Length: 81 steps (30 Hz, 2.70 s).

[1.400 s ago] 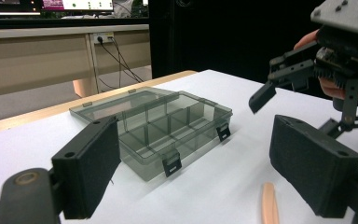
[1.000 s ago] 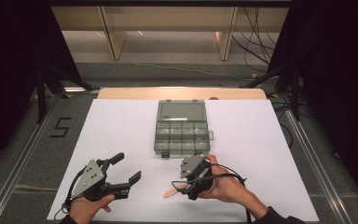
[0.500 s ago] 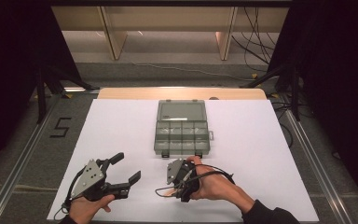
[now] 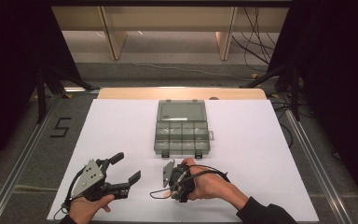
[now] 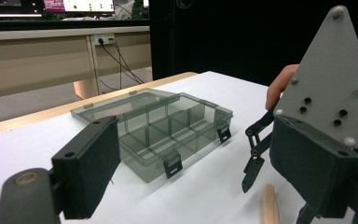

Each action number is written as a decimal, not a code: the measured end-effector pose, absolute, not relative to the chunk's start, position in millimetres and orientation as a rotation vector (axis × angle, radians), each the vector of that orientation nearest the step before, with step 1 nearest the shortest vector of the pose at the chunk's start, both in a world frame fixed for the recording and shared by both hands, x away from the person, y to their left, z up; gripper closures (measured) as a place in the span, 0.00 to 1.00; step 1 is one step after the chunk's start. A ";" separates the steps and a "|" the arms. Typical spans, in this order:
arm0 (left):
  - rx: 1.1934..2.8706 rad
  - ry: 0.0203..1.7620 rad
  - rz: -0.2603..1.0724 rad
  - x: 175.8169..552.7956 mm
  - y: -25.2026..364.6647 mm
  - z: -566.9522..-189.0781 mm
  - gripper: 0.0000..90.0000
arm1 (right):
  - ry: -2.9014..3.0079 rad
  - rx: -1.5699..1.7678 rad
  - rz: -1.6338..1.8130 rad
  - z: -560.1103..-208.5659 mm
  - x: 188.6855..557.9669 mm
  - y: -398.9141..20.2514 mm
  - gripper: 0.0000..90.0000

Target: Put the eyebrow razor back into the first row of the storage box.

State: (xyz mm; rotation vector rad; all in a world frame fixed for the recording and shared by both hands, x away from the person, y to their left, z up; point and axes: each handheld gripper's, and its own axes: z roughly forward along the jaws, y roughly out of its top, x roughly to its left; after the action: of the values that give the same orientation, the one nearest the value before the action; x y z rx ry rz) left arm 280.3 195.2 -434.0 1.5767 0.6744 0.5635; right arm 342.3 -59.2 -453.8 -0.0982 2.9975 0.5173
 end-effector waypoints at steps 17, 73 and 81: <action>1.576 0.675 0.563 280.3 195.2 -433.9 0.18 | 3.051 -0.117 0.456 -458.5 345.7 -52.5 0.62; 1.579 0.674 0.565 280.1 195.8 -433.4 0.18 | 2.921 0.004 0.576 -412.4 373.4 -78.3 0.83; 1.578 0.674 0.565 280.1 195.8 -433.4 0.18 | 2.878 0.038 0.593 -403.2 380.1 -85.6 0.83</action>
State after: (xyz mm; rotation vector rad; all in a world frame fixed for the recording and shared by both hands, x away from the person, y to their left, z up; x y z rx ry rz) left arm 280.1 195.8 -433.4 1.5778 0.6736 0.5651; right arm 380.1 -85.6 -403.2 0.0377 2.8777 0.5927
